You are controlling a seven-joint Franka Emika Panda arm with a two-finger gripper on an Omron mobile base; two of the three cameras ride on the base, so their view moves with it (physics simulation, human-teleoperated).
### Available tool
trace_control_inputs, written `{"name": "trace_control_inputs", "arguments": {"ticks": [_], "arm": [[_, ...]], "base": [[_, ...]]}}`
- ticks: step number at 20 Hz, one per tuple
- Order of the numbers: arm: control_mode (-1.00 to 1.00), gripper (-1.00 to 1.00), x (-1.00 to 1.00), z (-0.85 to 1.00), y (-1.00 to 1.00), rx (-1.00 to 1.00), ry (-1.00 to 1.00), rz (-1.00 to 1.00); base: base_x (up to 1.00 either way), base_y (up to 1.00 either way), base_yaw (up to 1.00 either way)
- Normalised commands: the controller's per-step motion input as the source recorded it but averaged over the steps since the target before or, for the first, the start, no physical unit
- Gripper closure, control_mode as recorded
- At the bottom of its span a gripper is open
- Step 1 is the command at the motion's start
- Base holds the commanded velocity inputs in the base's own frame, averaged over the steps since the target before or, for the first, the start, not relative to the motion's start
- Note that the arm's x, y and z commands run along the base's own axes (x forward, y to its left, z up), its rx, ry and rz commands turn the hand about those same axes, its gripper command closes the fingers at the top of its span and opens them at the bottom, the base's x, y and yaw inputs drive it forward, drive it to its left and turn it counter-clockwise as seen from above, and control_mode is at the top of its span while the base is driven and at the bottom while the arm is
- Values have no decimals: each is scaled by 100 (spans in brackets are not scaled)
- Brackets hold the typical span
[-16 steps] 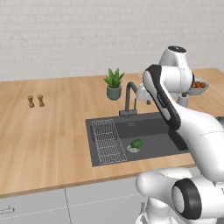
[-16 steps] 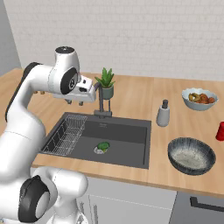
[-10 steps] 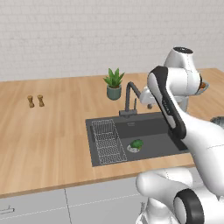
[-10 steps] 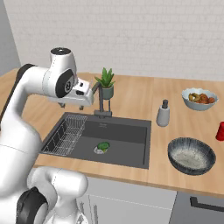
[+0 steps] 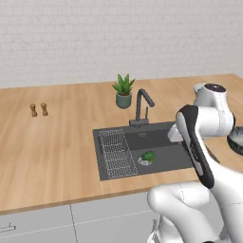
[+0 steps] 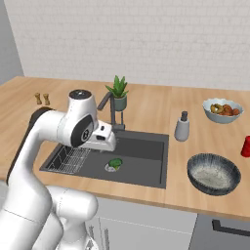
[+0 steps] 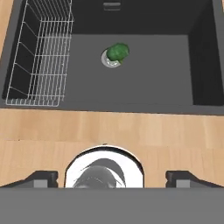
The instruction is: Pick the broccoli from the sink and place it in the bowl. Then pick the bowl and place it in the microwave. Then close the microwave door and press the start button.
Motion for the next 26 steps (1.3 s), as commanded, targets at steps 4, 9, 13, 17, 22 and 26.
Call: {"name": "trace_control_inputs", "arguments": {"ticks": [4,9,13,17,22,26], "arm": [[-100,-100,62,-67,-51,10,0,0],[-100,-100,93,-38,-22,22,9,0],[-100,-100,91,-24,-7,23,24,0],[-100,-100,62,-24,-3,15,16,0],[-100,-100,31,-38,-1,11,18,0],[-100,-100,16,-51,0,0,3,-2]], "base": [[0,0,0],[0,0,0],[0,0,0],[0,0,0],[0,0,0],[0,0,0]]}}
